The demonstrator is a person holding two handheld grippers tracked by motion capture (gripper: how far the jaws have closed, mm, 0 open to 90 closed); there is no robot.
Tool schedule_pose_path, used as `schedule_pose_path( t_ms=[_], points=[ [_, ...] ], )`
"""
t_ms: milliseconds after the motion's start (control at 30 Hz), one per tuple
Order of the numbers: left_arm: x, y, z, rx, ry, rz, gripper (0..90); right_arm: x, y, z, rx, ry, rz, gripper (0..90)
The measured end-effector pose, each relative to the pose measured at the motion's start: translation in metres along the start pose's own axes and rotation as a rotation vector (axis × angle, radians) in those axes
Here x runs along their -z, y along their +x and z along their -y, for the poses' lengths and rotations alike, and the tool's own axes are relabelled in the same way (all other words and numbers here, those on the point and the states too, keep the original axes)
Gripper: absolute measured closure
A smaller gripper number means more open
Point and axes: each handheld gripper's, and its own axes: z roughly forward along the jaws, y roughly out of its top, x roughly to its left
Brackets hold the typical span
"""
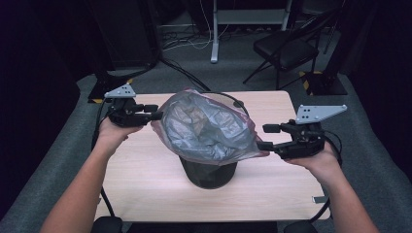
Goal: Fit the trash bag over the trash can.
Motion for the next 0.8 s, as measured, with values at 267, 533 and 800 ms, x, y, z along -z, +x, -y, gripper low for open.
schedule_pose_path(
  t_ms=[267,533,800],
  points=[
    [-0.001,-0.003,-0.014,-0.025,-0.005,-0.001,61.3,-0.012,0.008,-0.036,0.065,-0.002,-0.026,36.8],
    [-0.006,-0.004,-0.024,-0.049,0.003,0.011,75.8,-0.023,0.005,-0.058,0.083,0.003,-0.069,61.5],
    [-0.023,0.008,-0.027,-0.031,0.032,-0.017,89.9,-0.032,-0.018,-0.056,0.087,0.041,0.035,88.5]
  ],
)
